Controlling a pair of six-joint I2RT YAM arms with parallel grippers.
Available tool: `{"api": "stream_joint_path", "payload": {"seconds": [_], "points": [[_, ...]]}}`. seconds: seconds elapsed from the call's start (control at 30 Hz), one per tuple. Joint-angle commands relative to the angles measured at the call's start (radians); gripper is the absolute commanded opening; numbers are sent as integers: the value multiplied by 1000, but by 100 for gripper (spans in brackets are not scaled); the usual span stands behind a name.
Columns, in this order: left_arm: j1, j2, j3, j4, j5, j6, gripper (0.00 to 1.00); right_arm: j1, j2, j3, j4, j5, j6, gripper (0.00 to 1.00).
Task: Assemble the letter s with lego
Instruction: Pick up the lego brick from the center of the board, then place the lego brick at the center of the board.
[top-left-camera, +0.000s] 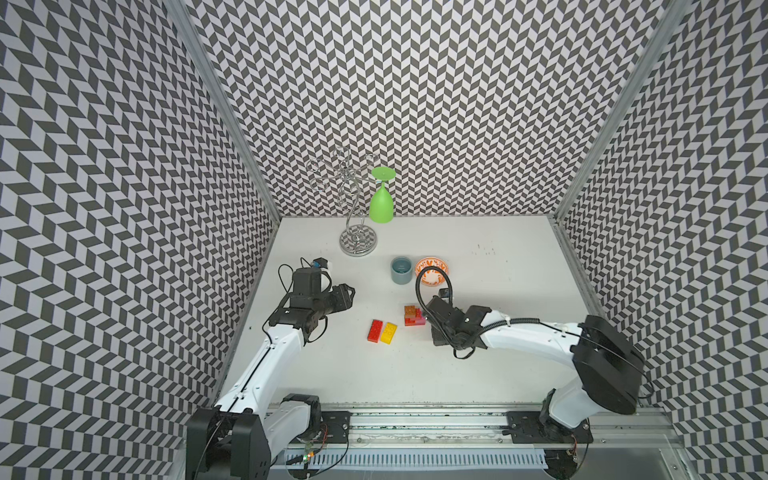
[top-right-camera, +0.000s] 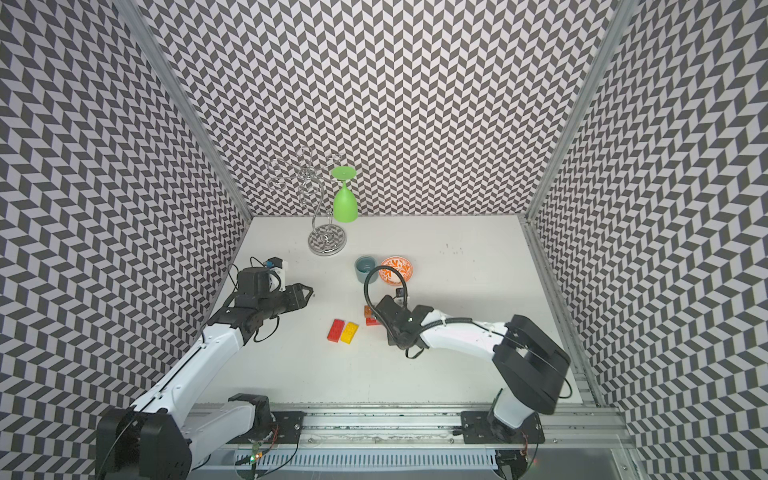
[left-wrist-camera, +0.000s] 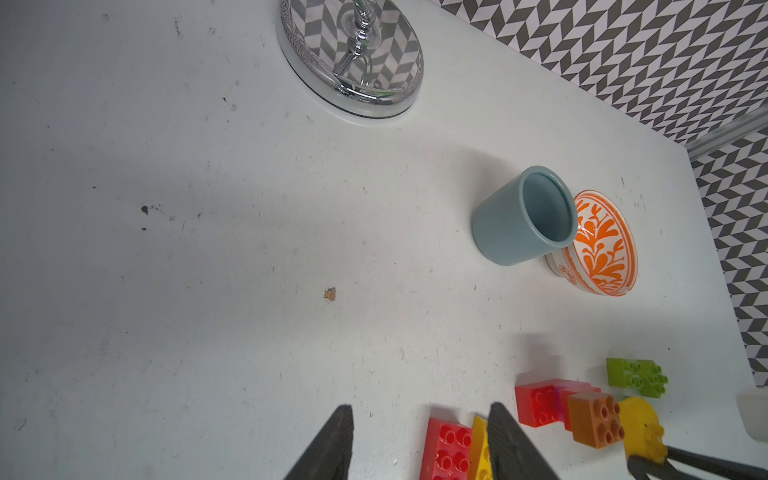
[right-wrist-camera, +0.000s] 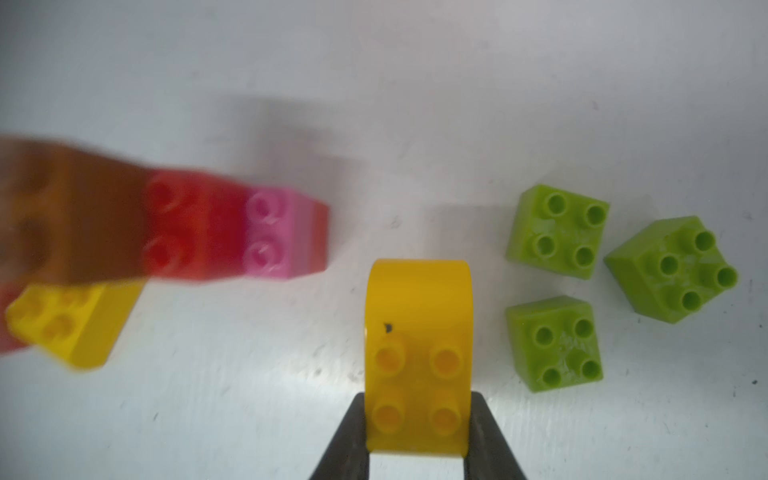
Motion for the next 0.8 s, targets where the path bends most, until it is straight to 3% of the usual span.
{"api": "stream_joint_path", "payload": {"seconds": [0.0,0.13,0.3,0.57,0.77], "points": [[7,-15,-6,18,7,6,54,59,-111,-93,111,-74,-171,0],[7,-16,-6,18,6,6,54,83,-228,-251,280,-221,-263,0],[9,-10,-6,21,8,6,54,219,-313,-325,438,-249,-513,0],[11,-6,-6,21,5,6,54,278,-103,-226,424,-278,-840,7],[13,-8,-6,19,4,6,54,277,19,-160,406,-255,-973,11]]}}
